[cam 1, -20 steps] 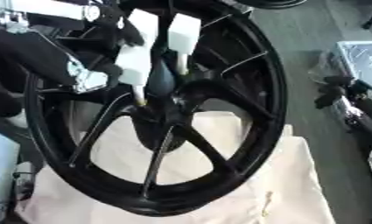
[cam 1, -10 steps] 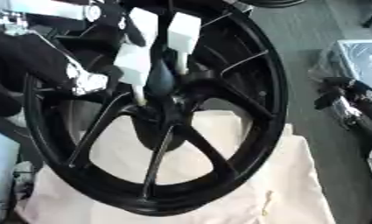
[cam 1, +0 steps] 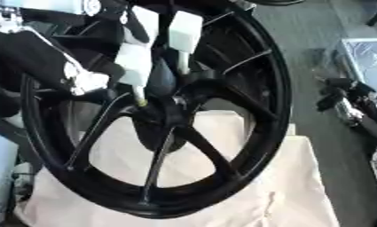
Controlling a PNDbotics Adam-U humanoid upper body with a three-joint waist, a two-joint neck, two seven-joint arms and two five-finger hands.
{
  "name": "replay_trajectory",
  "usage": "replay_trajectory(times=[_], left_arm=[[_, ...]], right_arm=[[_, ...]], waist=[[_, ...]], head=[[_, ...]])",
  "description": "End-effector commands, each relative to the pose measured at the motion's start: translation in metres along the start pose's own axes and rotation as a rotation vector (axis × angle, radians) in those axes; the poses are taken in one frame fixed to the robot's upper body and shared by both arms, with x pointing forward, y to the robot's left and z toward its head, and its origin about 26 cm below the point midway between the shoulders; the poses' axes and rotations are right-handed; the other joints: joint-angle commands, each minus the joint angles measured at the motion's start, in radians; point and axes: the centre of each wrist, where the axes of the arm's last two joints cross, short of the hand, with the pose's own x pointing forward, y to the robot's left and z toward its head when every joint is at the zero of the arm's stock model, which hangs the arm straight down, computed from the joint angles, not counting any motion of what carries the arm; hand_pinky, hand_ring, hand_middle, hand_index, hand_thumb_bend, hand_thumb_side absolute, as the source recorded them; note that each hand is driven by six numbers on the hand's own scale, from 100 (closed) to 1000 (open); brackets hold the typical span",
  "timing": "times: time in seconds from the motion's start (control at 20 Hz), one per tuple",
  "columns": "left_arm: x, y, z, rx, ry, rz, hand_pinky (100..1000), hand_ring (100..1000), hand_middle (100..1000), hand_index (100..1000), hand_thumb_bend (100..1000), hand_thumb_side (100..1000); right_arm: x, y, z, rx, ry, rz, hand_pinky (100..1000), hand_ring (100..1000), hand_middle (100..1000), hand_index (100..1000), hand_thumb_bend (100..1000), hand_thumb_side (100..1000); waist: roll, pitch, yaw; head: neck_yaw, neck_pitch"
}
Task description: Pull the pin out of the wheel hub.
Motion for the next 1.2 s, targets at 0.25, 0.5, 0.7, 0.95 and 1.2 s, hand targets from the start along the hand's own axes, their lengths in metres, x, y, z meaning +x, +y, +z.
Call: replay_trajectory(times=[0.25, 0.5, 0.7, 0.95, 1.2], left_arm=[[0.0, 0.005, 0.004, 0.014, 0.02, -0.026, 949, 850, 868, 926, 128, 453], [0.0, 0.005, 0.001, 0.001, 0.026, -0.038, 950, 854, 873, 932, 151, 469], [-0.001, 0.004, -0.001, -0.012, 0.031, -0.044, 948, 852, 870, 931, 152, 488], [-0.002, 0.003, -0.002, -0.029, 0.039, -0.046, 936, 839, 856, 927, 167, 496], [-0.004, 0.002, -0.006, -0.041, 0.051, -0.052, 931, 837, 854, 927, 185, 510]], right_arm=[[0.003, -0.003, -0.003, 0.01, -0.006, 0.019, 557, 563, 600, 755, 100, 464], [0.003, -0.003, -0.003, 0.012, -0.005, 0.02, 557, 563, 600, 755, 100, 464], [0.003, -0.003, -0.004, 0.012, -0.006, 0.02, 556, 563, 600, 755, 100, 462], [0.003, -0.003, -0.004, 0.011, -0.005, 0.02, 555, 562, 600, 755, 100, 463], [0.003, -0.002, -0.004, 0.012, -0.006, 0.019, 554, 563, 601, 755, 100, 461]], waist=[[0.002, -0.012, -0.004], [0.004, -0.01, -0.003], [0.005, -0.01, -0.004], [0.005, -0.009, -0.004], [0.005, -0.008, -0.005]], head=[[-0.001, -0.01], [0.0, -0.011], [0.0, -0.012], [-0.001, -0.012], [0.0, -0.012]])
